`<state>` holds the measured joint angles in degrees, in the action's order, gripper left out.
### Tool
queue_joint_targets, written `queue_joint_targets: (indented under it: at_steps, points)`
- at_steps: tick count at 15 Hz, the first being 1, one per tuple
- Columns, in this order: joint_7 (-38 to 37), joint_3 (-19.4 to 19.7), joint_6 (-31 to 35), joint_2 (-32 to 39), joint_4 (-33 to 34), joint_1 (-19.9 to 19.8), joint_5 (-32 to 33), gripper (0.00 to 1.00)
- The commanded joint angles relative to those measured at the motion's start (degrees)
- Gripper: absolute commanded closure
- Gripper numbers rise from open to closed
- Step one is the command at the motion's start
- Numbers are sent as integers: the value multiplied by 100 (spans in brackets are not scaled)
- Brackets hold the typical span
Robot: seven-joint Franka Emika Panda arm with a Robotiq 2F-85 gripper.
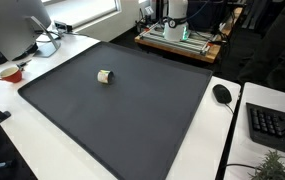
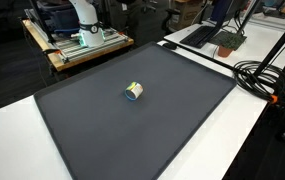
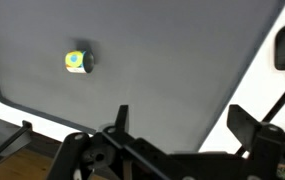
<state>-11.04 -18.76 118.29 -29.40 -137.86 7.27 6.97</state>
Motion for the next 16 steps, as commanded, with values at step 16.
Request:
queue_joint_targets:
  at_steps: [16]
  points:
    - [1013,-80,-1676,3206,658,285,3539,0]
